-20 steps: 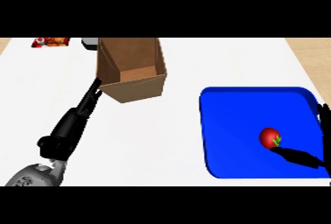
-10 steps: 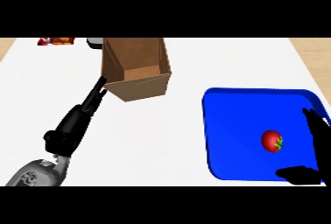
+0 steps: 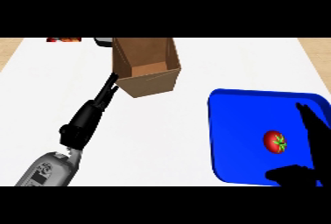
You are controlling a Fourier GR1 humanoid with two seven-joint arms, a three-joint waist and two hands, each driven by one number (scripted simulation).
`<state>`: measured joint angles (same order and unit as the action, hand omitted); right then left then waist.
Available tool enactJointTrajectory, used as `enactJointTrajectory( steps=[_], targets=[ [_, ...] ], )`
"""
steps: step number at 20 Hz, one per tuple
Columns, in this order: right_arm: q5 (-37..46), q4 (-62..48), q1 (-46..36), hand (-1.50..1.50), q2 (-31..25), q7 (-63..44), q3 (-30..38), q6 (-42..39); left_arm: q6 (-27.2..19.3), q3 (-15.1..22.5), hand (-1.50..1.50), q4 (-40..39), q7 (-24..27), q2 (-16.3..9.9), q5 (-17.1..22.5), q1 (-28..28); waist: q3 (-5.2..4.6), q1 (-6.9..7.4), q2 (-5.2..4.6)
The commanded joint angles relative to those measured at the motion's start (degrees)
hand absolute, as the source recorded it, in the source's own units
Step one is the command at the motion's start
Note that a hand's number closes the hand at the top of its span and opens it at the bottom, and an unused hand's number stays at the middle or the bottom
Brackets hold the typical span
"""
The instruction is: Pick the tomato from the tray and place it in the cardboard box
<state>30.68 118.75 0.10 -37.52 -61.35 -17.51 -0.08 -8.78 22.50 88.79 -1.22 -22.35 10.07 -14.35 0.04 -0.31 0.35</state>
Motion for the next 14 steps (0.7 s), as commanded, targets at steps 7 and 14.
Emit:
enactJointTrajectory(
  steps=[7, 14],
  targets=[
    [3.6, -9.3, -2.5, -1.5, 7.9, -3.7, 0.2, -3.7, 1.9, 0.0, 0.0, 1.8, -1.9, 2.2, -3.9, 2.9, -0.05, 0.5, -0.31],
    [6.0, -16.5, -0.5, -1.5, 10.6, 4.9, 3.5, -1.6, 4.3, -3.4, 0.0, -1.9, -1.9, 4.4, -5.6, 1.5, -0.03, 0.23, -0.35]
  ],
)
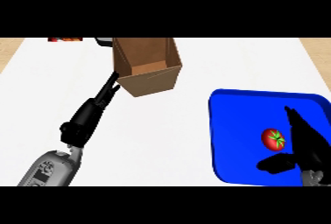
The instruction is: Pick the tomato from the tray and place it in the cardboard box
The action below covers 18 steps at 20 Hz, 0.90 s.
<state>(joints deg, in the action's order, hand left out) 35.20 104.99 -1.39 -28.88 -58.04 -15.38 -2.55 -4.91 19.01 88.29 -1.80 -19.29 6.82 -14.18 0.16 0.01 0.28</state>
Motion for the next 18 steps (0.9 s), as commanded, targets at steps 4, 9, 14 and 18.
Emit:
enactJointTrajectory(
  steps=[4, 9, 14, 18],
  targets=[
    [4.0, -2.2, 1.7, -1.5, 1.5, 5.6, 3.9, 0.0, 4.2, -3.8, 0.0, -1.3, -1.6, 1.5, -1.3, 1.1, -0.16, -0.19, -0.25],
    [6.5, -9.6, -3.5, -1.5, 6.1, 5.4, 3.1, -1.3, 6.7, -6.0, 0.0, -2.5, 0.1, 1.8, -2.4, 1.6, -0.16, 0.07, -0.32],
    [4.8, -8.5, -0.8, -1.5, 6.3, 6.8, 5.4, -4.9, 4.8, -4.9, 0.0, -0.8, -2.9, 5.6, -6.1, 1.2, -0.16, -0.12, -0.27],
    [7.3, -11.7, -1.8, -1.5, 9.0, 6.4, 4.3, -4.5, 7.2, -7.5, 0.0, -4.6, -2.2, 6.2, -5.1, -1.6, -0.16, -0.12, -0.32]
  ],
)
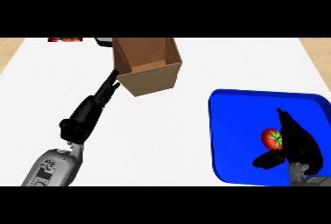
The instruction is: Pick the tomato from the tray and place it in the cardboard box
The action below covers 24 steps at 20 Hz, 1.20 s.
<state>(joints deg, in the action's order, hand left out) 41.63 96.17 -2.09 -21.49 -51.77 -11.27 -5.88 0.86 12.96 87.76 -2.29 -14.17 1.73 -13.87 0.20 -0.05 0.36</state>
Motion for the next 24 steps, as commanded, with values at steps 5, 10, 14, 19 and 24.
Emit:
enactJointTrajectory(
  steps=[5, 10, 14, 19, 24],
  targets=[
    [0.4, -1.9, -2.6, -1.5, 2.5, -0.7, 2.1, -5.0, 1.9, -0.8, 0.0, 1.3, -4.9, 2.5, -1.7, 0.6, -0.2, 0.08, -0.35],
    [2.3, -4.8, 0.5, -1.5, 2.1, 4.6, 4.0, -3.0, 4.8, -2.8, 0.0, 5.0, -6.3, 1.7, -1.1, 3.2, -0.2, 0.05, -0.32],
    [5.8, -9.8, -1.7, -1.5, 4.3, 4.5, 3.3, -1.4, 4.0, -3.5, 0.0, 0.0, -4.0, 3.6, -3.7, 0.8, -0.2, 0.0, -0.37],
    [6.3, -17.4, -3.2, -1.5, 4.4, 9.6, 4.6, 0.8, 2.1, -0.3, 0.0, 1.1, -1.6, 6.3, -6.9, 4.7, -0.18, 0.25, -0.42],
    [8.1, -14.7, -0.4, 1.5, 4.8, 9.7, 2.7, 0.1, 4.9, -4.6, 0.0, -4.9, -2.0, 5.0, -5.0, -1.7, -0.2, -0.29, -0.49]
  ],
)
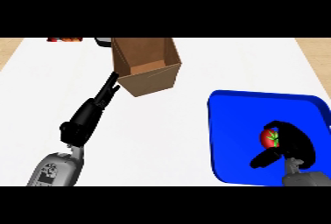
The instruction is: Pick the tomato from the tray and place it in the cardboard box
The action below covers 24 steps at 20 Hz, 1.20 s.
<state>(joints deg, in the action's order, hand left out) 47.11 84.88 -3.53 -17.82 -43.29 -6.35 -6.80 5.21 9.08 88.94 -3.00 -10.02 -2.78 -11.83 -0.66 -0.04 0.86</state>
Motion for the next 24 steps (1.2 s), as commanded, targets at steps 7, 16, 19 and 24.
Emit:
enactJointTrajectory(
  steps=[7, 16, 19, 24],
  targets=[
    [8.6, -2.7, 1.9, 1.5, -0.8, 4.7, -1.7, 5.9, 0.4, 1.0, 0.0, 5.3, -3.3, 1.0, -2.0, 4.6, 0.67, 0.21, -0.79],
    [18.7, 1.4, -21.2, 1.5, 15.3, 14.2, -35.3, -3.7, 1.7, 3.5, 0.0, -0.2, -3.9, 3.3, -1.9, -2.5, 0.62, 5.32, -1.29],
    [19.4, 0.1, -27.5, 1.5, 17.5, 8.8, -40.6, -0.4, 0.9, 2.8, 0.0, -2.4, -1.2, 3.4, -2.5, -0.8, 0.59, 3.23, -1.14],
    [12.1, 8.1, -34.2, 1.5, 17.7, 0.3, -45.6, -1.9, 1.9, -1.0, 0.0, -2.8, -1.9, 1.5, -1.1, -2.4, 0.62, 1.38, -0.86]
  ],
)
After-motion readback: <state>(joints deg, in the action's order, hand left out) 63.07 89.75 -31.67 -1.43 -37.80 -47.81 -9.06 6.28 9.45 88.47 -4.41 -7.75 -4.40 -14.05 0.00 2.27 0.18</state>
